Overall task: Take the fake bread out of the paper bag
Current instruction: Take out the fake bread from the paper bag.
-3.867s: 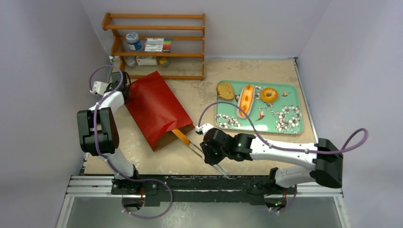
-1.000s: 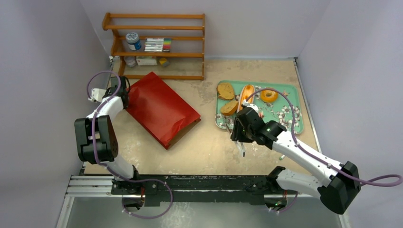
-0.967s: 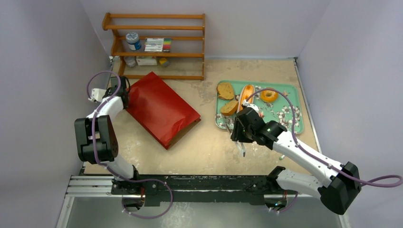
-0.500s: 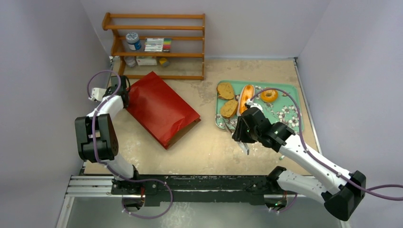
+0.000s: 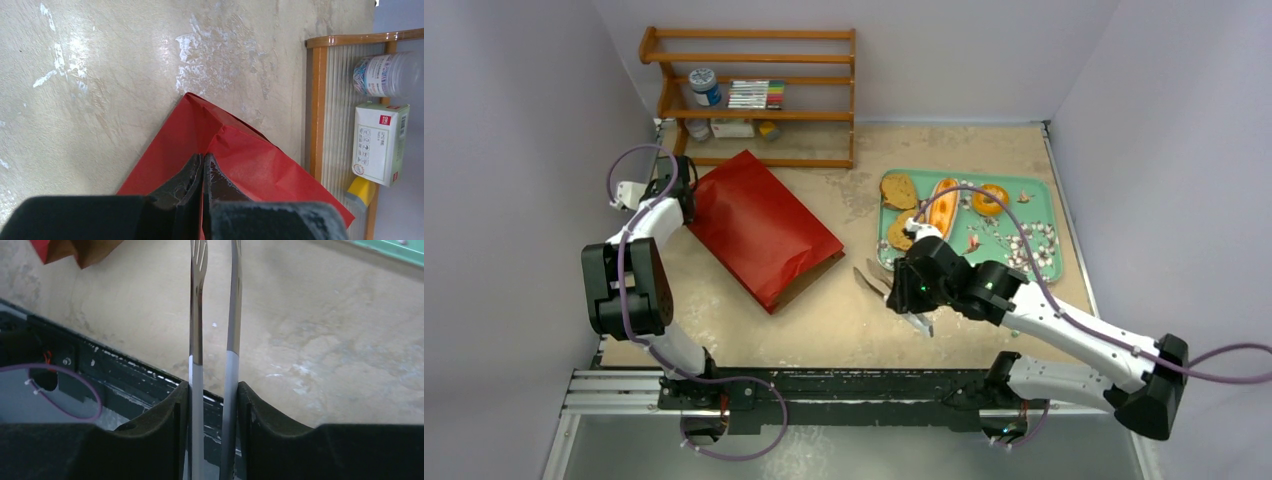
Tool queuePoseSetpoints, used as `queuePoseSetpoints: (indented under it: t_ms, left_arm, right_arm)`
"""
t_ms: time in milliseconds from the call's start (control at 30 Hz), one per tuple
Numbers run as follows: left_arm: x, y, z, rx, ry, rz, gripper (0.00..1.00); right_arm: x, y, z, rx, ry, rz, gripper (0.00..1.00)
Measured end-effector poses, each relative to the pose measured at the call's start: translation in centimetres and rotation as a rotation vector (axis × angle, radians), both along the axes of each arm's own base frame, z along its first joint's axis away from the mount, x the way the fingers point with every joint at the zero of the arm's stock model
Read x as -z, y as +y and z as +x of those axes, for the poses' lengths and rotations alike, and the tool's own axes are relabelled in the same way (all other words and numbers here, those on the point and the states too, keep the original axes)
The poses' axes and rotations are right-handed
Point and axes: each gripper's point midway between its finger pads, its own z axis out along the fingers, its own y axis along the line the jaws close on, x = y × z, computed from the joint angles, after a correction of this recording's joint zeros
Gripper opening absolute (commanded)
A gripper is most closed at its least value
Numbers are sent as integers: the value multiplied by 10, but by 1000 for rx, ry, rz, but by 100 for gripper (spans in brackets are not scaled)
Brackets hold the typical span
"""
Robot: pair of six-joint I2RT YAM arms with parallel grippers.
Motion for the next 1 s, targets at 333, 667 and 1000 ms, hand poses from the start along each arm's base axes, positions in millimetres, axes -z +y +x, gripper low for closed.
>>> queuePoseSetpoints:
  t_ms: [333, 667, 1000]
  left_arm:
    - [1, -1, -2, 18, 20, 6, 0]
    - [1, -2, -5, 53, 60, 22, 0]
    - [-13, 0, -1, 146, 104, 81, 0]
  right_arm:
    - [8, 79, -17, -188, -7, 15, 39]
    - [20, 124, 0, -205, -48, 75, 39]
    - [37, 174, 32, -240, -173, 137, 39]
